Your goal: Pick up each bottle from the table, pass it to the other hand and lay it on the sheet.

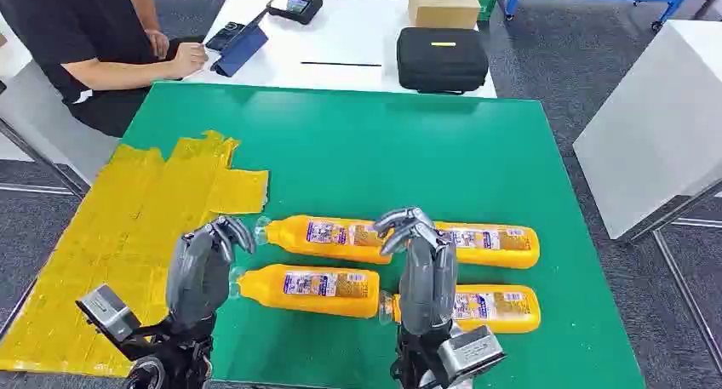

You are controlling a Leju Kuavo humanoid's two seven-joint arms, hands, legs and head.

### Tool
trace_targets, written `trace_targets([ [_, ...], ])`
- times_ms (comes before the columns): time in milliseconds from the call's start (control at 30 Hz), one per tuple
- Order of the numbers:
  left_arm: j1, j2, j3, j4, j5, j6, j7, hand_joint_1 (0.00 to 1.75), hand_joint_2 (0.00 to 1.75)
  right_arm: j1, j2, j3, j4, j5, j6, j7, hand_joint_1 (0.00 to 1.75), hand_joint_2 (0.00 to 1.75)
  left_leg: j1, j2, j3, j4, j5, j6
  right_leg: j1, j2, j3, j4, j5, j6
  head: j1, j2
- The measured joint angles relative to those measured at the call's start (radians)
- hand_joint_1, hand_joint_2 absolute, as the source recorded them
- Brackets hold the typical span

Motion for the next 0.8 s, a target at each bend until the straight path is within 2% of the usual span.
trace_targets([
  [267,0.0,0.0,0.0,0.0,0.0,0.0,0.0,1.75,0.0,0.0,0.0,0.0,0.0,0.0,0.0,0.0,1.75,0.0,0.0,0.0,0.0,0.0,0.0,0.0,0.0,0.0,0.0,0.0,0.0,0.0,0.0,0.0],
  [333,-0.004,-0.002,0.001,0.005,-0.041,-0.003,-0.032,1.75,0.0,0.004,-0.001,-0.003,0.002,0.0,-0.011,0.0,1.75,0.0,0.0,0.0,0.0,0.0,0.0,0.0,0.0,0.0,-0.002,0.0,0.0,0.0,0.0,0.0],
  [433,-0.042,-0.03,0.008,0.074,-0.148,-0.02,-0.121,1.75,0.0,0.036,-0.007,-0.058,0.034,-0.029,-0.015,-0.039,1.75,0.0,0.0,-0.003,0.0,0.0,0.0,0.0,0.0,-0.002,0.0,0.0,-0.001,0.0,0.0,0.0],
  [533,-0.052,-0.049,0.008,0.112,-0.179,-0.019,-0.129,1.75,0.0,0.063,-0.015,-0.109,0.052,-0.038,0.0,-0.079,1.75,0.0,-0.001,-0.002,0.0,0.0,0.0,0.0,-0.001,-0.001,-0.001,0.0,0.0,0.0,0.0,0.0],
  [767,-0.057,-0.063,0.008,0.155,-0.208,0.017,-0.132,1.75,0.0,0.101,-0.019,-0.138,0.061,-0.023,0.0,-0.062,1.75,0.0,0.0,-0.002,-0.001,0.0,0.0,0.0,0.0,-0.001,-0.001,0.0,0.0,0.0,0.0,0.0],
  [800,-0.056,-0.063,0.008,0.158,-0.208,0.019,-0.132,0.19,0.0,0.108,-0.02,-0.139,0.061,-0.023,0.0,-0.062,0.73,0.0,0.0,-0.002,-0.001,0.0,0.0,0.0,0.0,-0.001,-0.001,0.0,0.0,0.0,0.0,0.0],
])
